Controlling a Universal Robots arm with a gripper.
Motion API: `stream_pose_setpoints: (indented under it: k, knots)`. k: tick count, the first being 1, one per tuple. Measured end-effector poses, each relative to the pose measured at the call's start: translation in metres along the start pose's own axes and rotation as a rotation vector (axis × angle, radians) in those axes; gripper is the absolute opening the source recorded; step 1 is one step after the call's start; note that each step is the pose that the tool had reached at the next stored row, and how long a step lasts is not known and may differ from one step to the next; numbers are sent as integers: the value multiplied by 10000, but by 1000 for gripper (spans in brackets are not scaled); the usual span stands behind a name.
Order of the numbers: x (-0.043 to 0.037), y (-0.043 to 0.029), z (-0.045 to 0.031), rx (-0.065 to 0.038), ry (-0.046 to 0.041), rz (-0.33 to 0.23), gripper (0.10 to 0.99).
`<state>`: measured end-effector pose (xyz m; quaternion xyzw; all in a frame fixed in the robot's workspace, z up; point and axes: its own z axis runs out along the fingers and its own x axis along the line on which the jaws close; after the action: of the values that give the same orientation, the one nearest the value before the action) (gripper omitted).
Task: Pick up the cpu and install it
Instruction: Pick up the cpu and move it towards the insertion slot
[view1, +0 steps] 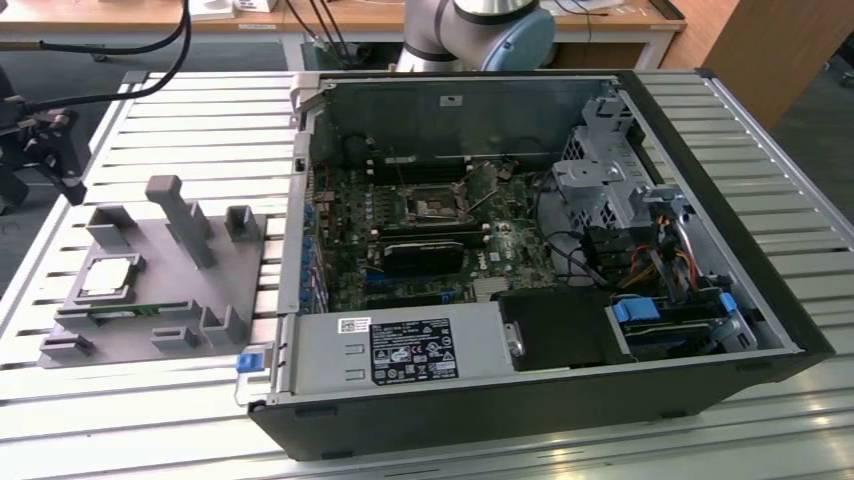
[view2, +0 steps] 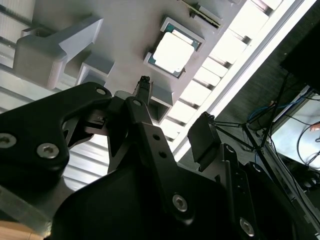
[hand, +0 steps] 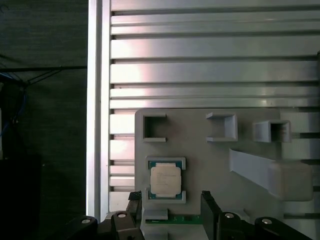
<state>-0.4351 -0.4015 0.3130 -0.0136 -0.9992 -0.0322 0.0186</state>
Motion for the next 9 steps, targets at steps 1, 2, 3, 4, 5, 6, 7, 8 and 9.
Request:
stream_pose_setpoints:
  k: [1, 2, 3, 4, 5, 6, 7, 8, 9]
  knots:
    - [0, 0, 3, 0, 0, 0, 588]
    - [0, 0, 7, 0, 0, 0, 588]
    - [0, -1, 10, 0, 0, 0, 588]
    - [0, -1, 14, 0, 0, 0, 588]
    - [-1, -1, 17, -1, 0, 0, 588]
    - [-1, -1, 20, 0, 0, 0, 588]
    - [-1, -1, 24, 0, 0, 0, 588]
    - [-1, -2, 28, 0, 0, 0, 588]
    - [-1, -2, 32, 0, 0, 0, 588]
